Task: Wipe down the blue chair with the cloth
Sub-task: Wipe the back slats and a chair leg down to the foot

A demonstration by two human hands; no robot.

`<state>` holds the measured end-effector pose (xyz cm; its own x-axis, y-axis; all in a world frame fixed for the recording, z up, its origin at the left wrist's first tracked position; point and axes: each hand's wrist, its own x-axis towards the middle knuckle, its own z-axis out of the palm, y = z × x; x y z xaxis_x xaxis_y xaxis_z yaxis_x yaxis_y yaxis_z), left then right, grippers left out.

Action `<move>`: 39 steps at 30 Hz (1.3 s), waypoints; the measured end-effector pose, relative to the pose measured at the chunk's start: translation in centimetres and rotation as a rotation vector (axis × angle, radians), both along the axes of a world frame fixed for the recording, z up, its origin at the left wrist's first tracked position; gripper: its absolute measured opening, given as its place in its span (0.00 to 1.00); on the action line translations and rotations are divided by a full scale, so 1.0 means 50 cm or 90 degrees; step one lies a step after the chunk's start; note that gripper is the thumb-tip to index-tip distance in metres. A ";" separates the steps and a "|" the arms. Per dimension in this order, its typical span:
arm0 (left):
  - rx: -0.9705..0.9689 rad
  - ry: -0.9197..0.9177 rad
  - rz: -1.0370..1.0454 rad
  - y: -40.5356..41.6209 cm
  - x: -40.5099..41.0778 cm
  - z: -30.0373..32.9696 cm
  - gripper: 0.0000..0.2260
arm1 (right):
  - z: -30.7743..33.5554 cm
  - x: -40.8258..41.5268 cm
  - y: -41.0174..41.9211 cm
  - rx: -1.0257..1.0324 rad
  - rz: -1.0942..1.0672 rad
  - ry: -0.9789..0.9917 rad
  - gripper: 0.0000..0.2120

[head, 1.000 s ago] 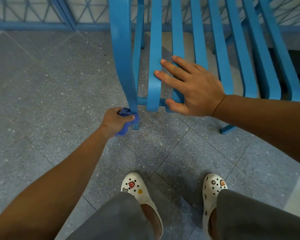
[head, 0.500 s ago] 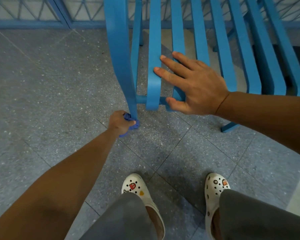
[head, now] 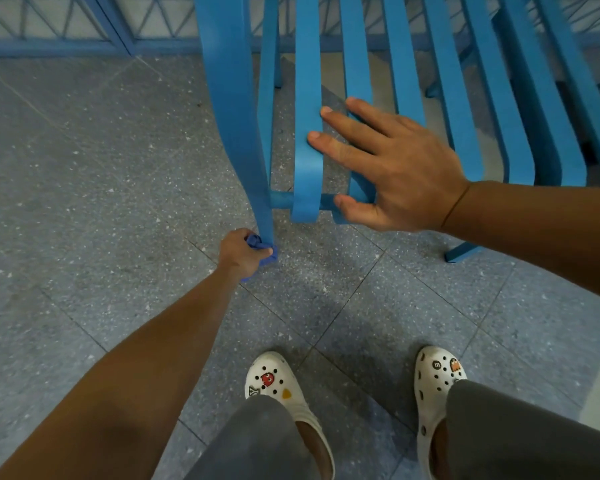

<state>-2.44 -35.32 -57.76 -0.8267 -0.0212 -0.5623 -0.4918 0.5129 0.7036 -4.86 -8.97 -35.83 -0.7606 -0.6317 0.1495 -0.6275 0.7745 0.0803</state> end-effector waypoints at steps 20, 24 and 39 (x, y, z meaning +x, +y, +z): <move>-0.135 -0.080 0.059 -0.059 0.026 -0.115 0.15 | -0.001 0.000 0.000 -0.006 0.008 0.006 0.35; -0.119 -0.112 0.086 -0.039 0.022 -0.130 0.15 | -0.002 -0.001 0.001 -0.004 0.005 0.007 0.35; -0.073 0.022 0.091 -0.031 0.021 -0.119 0.07 | -0.001 0.000 0.002 -0.018 0.006 -0.004 0.35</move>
<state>-1.41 -36.86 -63.73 -0.8292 -0.2021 -0.5211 -0.5421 0.5178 0.6618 -4.84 -8.88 -35.86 -0.7560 -0.6340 0.1629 -0.6346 0.7709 0.0550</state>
